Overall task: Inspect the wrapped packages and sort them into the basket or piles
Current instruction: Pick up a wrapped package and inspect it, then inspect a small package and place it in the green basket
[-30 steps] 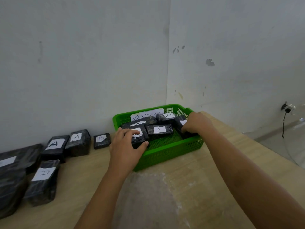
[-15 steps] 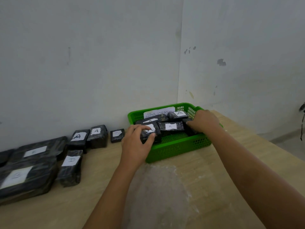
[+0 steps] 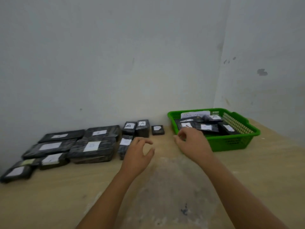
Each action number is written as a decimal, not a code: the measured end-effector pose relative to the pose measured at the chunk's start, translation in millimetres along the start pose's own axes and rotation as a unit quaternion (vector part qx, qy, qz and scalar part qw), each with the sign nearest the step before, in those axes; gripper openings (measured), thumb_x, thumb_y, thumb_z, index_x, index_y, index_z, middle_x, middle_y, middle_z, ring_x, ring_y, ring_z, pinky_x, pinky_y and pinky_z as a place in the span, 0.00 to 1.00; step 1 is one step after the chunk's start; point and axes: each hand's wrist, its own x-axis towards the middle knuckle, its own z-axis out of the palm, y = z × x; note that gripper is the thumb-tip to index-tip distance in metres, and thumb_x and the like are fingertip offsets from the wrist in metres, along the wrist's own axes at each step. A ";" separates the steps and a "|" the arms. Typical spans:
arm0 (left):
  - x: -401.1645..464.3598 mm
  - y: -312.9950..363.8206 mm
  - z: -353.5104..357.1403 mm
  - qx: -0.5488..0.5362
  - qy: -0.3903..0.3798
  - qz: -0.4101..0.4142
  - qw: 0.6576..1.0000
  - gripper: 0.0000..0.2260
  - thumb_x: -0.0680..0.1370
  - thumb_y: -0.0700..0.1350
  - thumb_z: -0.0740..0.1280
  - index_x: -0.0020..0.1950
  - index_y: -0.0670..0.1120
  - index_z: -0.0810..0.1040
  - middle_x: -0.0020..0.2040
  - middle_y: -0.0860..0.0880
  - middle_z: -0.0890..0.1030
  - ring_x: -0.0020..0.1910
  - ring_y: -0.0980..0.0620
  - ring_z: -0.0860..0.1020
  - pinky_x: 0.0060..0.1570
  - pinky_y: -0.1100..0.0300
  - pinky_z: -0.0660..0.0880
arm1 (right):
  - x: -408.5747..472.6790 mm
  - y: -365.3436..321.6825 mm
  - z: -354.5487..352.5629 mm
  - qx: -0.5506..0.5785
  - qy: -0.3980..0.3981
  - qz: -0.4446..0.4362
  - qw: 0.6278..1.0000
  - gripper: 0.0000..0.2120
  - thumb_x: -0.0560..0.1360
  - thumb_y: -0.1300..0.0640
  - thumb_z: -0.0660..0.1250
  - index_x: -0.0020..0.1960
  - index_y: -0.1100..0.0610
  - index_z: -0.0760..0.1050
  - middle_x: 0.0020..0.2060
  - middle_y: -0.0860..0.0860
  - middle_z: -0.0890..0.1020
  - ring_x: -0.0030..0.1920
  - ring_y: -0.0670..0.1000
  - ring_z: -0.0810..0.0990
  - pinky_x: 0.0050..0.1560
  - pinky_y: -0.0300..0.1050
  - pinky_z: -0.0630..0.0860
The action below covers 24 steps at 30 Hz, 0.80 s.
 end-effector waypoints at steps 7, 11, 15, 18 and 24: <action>-7.9 -52.2 -27.4 0.064 0.070 -0.135 0.986 0.17 0.81 0.50 0.68 0.67 0.44 0.79 0.65 0.47 0.75 0.64 0.48 0.75 0.60 0.59 0.72 | -45.4 -12.1 110.7 -0.008 -0.174 -0.088 0.981 0.12 0.78 0.44 0.64 0.60 0.44 0.77 0.62 0.44 0.79 0.65 0.48 0.75 0.69 0.51 0.70; -5.0 -57.0 -12.9 0.142 0.053 -0.160 0.975 0.20 0.82 0.53 0.66 0.70 0.43 0.75 0.69 0.45 0.72 0.69 0.46 0.70 0.66 0.54 0.71 | -49.9 -8.1 117.3 -0.002 -0.195 -0.095 0.976 0.13 0.82 0.45 0.62 0.66 0.42 0.75 0.75 0.44 0.70 0.76 0.45 0.66 0.80 0.54 0.55; -3.8 -58.9 -4.4 0.149 0.056 -0.160 0.974 0.18 0.83 0.50 0.66 0.70 0.44 0.74 0.68 0.43 0.73 0.66 0.44 0.71 0.63 0.53 0.72 | -51.7 -8.2 117.0 -0.014 -0.207 -0.109 0.972 0.15 0.83 0.45 0.60 0.69 0.42 0.72 0.78 0.45 0.66 0.78 0.45 0.62 0.81 0.54 0.49; -3.8 -60.8 -4.9 0.145 0.049 -0.168 0.974 0.18 0.83 0.51 0.66 0.69 0.43 0.75 0.65 0.43 0.77 0.65 0.43 0.74 0.63 0.52 0.72 | -50.4 -5.5 116.2 -0.009 -0.218 -0.113 0.969 0.15 0.83 0.45 0.60 0.69 0.42 0.72 0.78 0.45 0.66 0.79 0.46 0.60 0.81 0.55 0.50; -13.0 -51.3 -15.2 0.046 0.068 -0.111 0.990 0.21 0.79 0.51 0.71 0.71 0.47 0.76 0.65 0.47 0.78 0.62 0.49 0.76 0.63 0.55 0.76 | -51.6 -2.9 107.7 0.142 -0.165 -0.066 0.974 0.12 0.81 0.51 0.68 0.64 0.48 0.78 0.64 0.46 0.80 0.64 0.45 0.77 0.71 0.47 0.71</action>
